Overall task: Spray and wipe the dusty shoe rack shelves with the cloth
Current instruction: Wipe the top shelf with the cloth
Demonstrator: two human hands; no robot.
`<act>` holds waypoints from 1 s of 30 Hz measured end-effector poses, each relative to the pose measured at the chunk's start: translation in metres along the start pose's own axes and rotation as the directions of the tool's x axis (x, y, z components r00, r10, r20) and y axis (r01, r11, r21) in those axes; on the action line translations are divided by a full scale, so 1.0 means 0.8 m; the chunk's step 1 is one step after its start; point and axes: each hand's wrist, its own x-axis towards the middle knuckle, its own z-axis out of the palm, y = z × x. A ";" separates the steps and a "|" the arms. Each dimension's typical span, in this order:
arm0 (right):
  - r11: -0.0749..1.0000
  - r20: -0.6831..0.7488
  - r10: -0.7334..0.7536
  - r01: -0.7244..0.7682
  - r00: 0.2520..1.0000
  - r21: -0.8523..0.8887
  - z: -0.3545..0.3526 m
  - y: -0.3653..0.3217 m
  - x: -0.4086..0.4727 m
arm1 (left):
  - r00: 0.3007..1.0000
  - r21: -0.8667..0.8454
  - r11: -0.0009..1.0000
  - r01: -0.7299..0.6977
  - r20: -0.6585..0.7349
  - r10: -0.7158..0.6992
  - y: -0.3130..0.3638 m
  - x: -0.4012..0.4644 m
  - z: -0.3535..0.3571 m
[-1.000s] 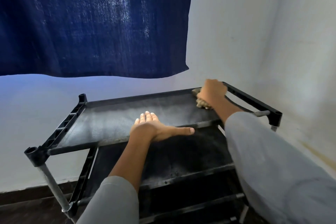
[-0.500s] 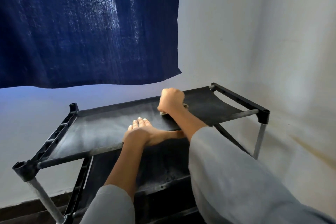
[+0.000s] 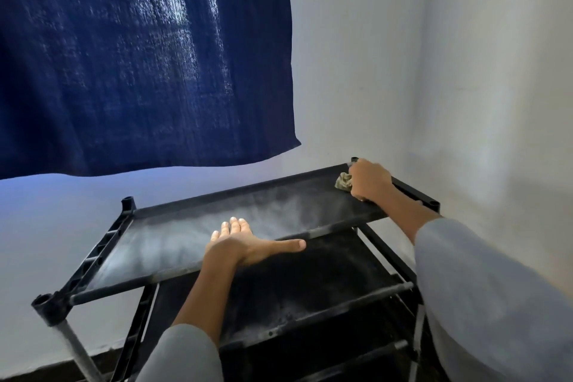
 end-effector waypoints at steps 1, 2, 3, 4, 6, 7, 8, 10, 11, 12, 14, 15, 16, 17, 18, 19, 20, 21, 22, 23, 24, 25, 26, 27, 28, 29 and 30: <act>0.997 0.055 -0.074 0.074 0.996 0.004 -0.005 -0.001 -0.002 | 1.000 0.002 1.000 0.004 0.003 -0.004 0.001 -0.001 -0.001; 0.987 0.117 -0.157 0.154 0.981 0.039 -0.011 -0.003 -0.006 | 1.000 0.005 1.000 0.008 0.011 -0.008 0.000 -0.002 -0.002; 0.968 0.188 -0.244 0.226 0.951 0.112 -0.020 -0.005 -0.015 | 1.000 0.010 1.000 0.013 0.024 -0.014 0.001 -0.005 -0.005; 0.937 0.251 -0.332 0.287 0.909 0.200 -0.027 -0.004 -0.025 | 0.999 0.013 1.000 0.024 0.037 -0.025 0.003 -0.008 -0.008; 0.882 0.287 -0.450 0.370 0.846 0.292 -0.038 -0.002 -0.046 | 0.999 0.018 0.999 0.035 0.028 -0.035 0.018 -0.012 -0.011; 0.869 0.272 -0.472 0.392 0.838 0.300 -0.040 -0.001 -0.054 | 1.000 0.016 1.000 0.010 0.003 -0.010 0.030 -0.012 -0.011; 0.862 0.252 -0.479 0.397 0.841 0.314 -0.038 0.000 -0.057 | 0.999 0.015 0.999 -0.032 -0.016 0.032 0.043 -0.010 -0.009; 0.860 0.208 -0.463 0.381 0.862 0.339 -0.029 -0.002 -0.052 | 0.994 0.031 0.994 -0.105 -0.014 0.106 0.065 -0.003 0.002; 0.865 0.181 -0.451 0.378 0.874 0.329 -0.023 -0.006 -0.045 | 0.993 0.038 0.992 -0.117 -0.008 0.117 0.070 0.002 0.007; 0.872 0.156 -0.441 0.381 0.884 0.308 -0.017 -0.012 -0.035 | 0.993 0.038 0.993 -0.116 -0.003 0.116 0.070 0.008 0.012; 0.885 0.109 -0.419 0.379 0.901 0.269 -0.004 -0.030 -0.010 | 0.994 0.044 0.993 -0.112 0.011 0.111 0.064 0.016 0.017; 0.893 0.081 -0.404 0.373 0.911 0.252 0.004 -0.041 0.006 | 0.993 0.055 0.992 -0.115 0.020 0.114 0.062 0.017 0.019; 0.903 0.042 -0.385 0.367 0.922 0.224 0.010 -0.054 0.021 | 0.993 0.063 0.991 -0.115 0.028 0.114 0.060 0.017 0.019; 0.915 -0.003 -0.364 0.358 0.932 0.185 0.015 -0.066 0.035 | 0.993 0.066 0.991 -0.117 0.035 0.115 0.060 0.017 0.020; 0.926 -0.052 -0.340 0.344 0.939 0.154 0.019 -0.078 0.048 | 0.992 0.070 0.990 -0.120 0.039 0.117 0.061 0.018 0.020; 0.934 -0.098 -0.314 0.325 0.944 0.145 0.021 -0.088 0.058 | 0.992 0.073 0.990 -0.122 0.040 0.120 0.061 0.018 0.020; 0.941 -0.131 -0.285 0.303 0.950 0.152 0.023 -0.095 0.066 | 0.992 0.077 0.989 -0.124 0.037 0.122 0.061 0.018 0.020; 0.945 -0.155 -0.259 0.283 0.953 0.166 0.024 -0.099 0.071 | 0.992 0.081 0.989 -0.125 0.032 0.123 0.061 0.019 0.019; 0.947 -0.157 -0.242 0.268 0.958 0.177 0.026 -0.100 0.072 | 0.992 0.084 0.989 -0.126 0.029 0.124 0.060 0.020 0.018; 0.949 -0.143 -0.241 0.264 0.960 0.172 0.027 -0.099 0.069 | 0.992 0.087 0.988 -0.126 0.028 0.124 0.060 0.020 0.017; 0.952 -0.105 -0.254 0.268 0.961 0.150 0.026 -0.096 0.063 | 0.992 0.093 0.988 -0.126 0.025 0.125 0.060 0.020 0.018; 0.953 -0.028 -0.275 0.276 0.961 0.126 0.022 -0.091 0.054 | 0.992 0.097 0.987 -0.125 0.020 0.124 0.060 0.019 0.018; 0.950 0.087 -0.303 0.292 0.949 0.114 0.011 -0.085 0.041 | 0.993 0.096 0.988 -0.121 0.011 0.120 0.059 0.018 0.019; 0.941 0.224 -0.336 0.316 0.915 0.121 -0.003 -0.078 0.026 | 0.994 0.090 0.990 -0.113 0.001 0.113 0.060 0.017 0.018; 0.927 0.348 -0.376 0.351 0.859 0.134 -0.022 -0.070 0.011 | 0.995 0.077 0.992 -0.103 -0.008 0.103 0.060 0.016 0.018; 0.909 0.451 -0.411 0.394 0.793 0.137 -0.042 -0.061 -0.005 | 0.995 0.063 0.994 -0.093 -0.014 0.094 0.061 0.014 0.017; 0.890 0.527 -0.435 0.439 0.730 0.126 -0.060 -0.052 -0.019 | 0.996 0.051 0.995 -0.087 -0.018 0.088 0.062 0.013 0.017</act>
